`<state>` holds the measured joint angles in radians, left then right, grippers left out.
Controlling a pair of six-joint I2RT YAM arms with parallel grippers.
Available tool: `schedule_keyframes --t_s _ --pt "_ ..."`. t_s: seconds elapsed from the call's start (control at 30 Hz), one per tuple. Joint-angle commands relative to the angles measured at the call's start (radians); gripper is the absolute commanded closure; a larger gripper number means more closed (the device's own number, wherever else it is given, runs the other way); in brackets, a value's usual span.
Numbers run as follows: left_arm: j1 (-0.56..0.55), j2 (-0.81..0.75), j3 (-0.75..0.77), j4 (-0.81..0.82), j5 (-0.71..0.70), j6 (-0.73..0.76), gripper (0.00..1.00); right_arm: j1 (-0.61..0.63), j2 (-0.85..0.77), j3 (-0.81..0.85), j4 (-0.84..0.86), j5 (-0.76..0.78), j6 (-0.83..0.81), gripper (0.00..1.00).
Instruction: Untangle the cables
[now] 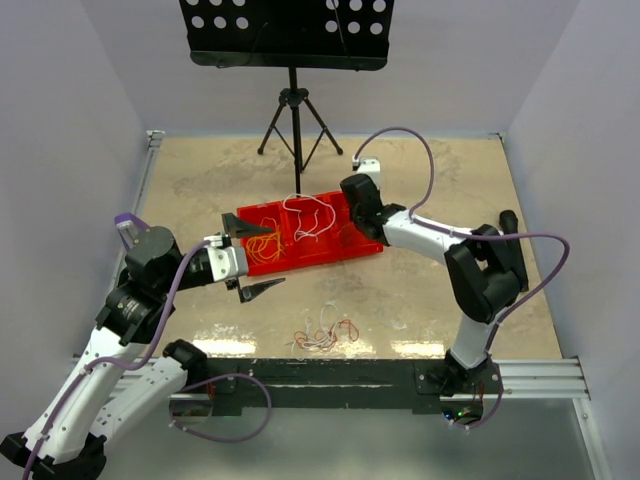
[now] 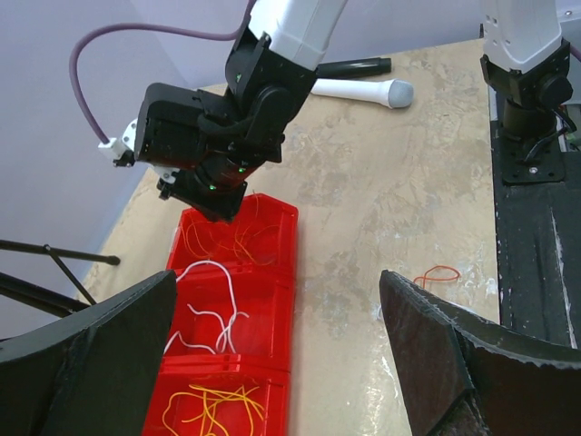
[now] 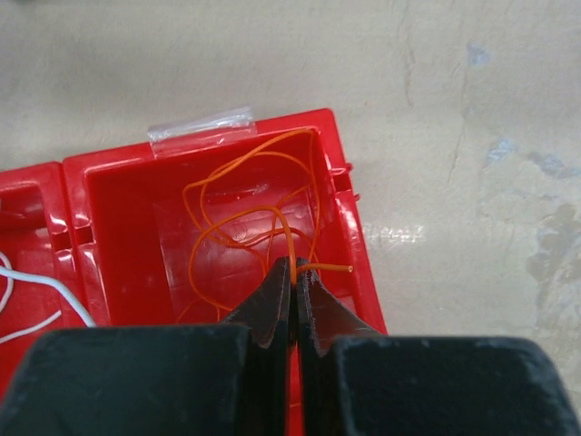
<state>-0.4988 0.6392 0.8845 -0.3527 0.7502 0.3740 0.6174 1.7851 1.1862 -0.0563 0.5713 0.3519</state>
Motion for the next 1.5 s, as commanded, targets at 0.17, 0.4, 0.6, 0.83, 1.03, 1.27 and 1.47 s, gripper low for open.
schedule_keyframes --t_s 0.17,0.4,0.6,0.83,1.03,1.27,1.47 --pt "0.003 -0.010 -0.013 0.031 -0.009 -0.015 0.02 0.002 0.094 0.067 0.032 -0.074 0.035 1.00" --pt "0.003 -0.012 -0.007 0.027 -0.011 -0.014 0.02 0.001 0.163 0.148 -0.007 -0.108 0.025 0.75" --pt "0.005 -0.018 -0.010 0.021 -0.006 -0.014 0.03 0.001 0.083 0.181 -0.042 -0.143 0.030 0.56" --pt "0.003 -0.021 -0.005 0.014 0.001 -0.010 0.03 0.001 -0.036 0.190 -0.080 -0.188 0.041 0.53" --pt "0.003 -0.024 -0.004 0.001 0.003 -0.004 0.03 0.001 -0.144 0.107 -0.080 -0.204 0.067 0.52" --pt "0.003 -0.023 -0.007 0.008 0.005 -0.004 0.03 0.080 -0.266 -0.057 -0.076 -0.294 0.136 0.52" --pt "0.003 -0.019 -0.013 0.015 0.008 -0.007 0.03 0.179 -0.334 -0.184 -0.042 -0.274 0.236 0.54"
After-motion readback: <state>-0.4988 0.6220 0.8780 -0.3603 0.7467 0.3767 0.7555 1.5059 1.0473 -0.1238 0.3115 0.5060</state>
